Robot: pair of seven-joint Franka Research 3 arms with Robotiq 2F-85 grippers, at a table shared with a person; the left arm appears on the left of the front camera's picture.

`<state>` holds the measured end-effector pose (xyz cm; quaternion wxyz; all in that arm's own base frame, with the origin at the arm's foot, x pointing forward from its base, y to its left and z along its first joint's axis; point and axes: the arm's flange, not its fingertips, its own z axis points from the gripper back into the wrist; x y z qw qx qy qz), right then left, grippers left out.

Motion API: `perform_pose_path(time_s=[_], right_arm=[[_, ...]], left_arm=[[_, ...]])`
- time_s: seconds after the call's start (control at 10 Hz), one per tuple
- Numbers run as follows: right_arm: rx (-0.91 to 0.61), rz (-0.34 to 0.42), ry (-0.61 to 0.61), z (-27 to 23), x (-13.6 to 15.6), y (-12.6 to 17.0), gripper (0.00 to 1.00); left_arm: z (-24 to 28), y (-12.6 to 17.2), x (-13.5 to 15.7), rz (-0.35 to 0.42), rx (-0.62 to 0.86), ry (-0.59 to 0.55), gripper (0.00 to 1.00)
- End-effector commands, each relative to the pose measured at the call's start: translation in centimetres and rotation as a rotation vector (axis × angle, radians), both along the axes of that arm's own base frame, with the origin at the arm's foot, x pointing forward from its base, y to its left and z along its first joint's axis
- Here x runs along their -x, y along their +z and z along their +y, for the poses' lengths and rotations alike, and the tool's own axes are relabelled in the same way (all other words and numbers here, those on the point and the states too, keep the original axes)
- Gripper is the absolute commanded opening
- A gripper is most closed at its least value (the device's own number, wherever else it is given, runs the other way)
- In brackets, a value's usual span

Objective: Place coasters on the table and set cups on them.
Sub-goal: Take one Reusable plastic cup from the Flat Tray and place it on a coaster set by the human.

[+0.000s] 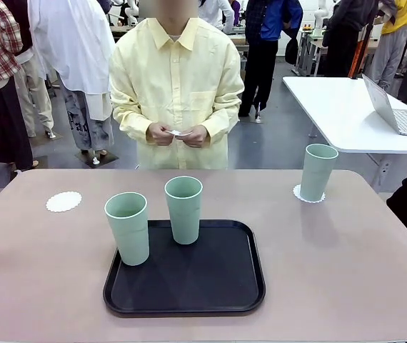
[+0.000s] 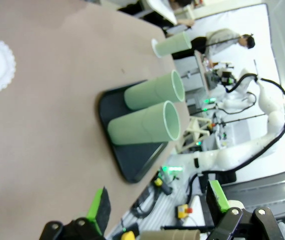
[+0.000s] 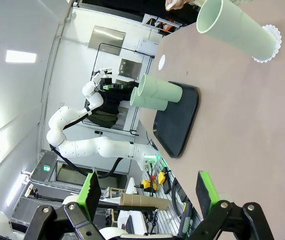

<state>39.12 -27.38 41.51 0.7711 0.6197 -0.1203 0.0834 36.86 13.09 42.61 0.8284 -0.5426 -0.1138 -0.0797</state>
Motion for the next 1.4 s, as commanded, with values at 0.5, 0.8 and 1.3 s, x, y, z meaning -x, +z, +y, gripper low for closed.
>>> perform_pose_path(time_s=[0.5, 0.8, 1.3], right_arm=[[-0.002, 0.005, -0.001, 0.0, 0.0, -0.1, 1.00], [-0.002, 0.005, -0.001, 0.0, 0.0, -0.1, 1.00], [-0.002, 0.005, -0.001, 0.0, 0.0, -0.1, 1.00]], left_arm=[[-2.6, 2.7, -0.5, -0.245, -0.257, -0.256, 1.00], [-7.7, 4.6, -3.1, -0.417, -0.628, -0.517, 1.00], [-15.5, 2.7, -4.8, -0.576, -0.838, -0.816, 1.00]])
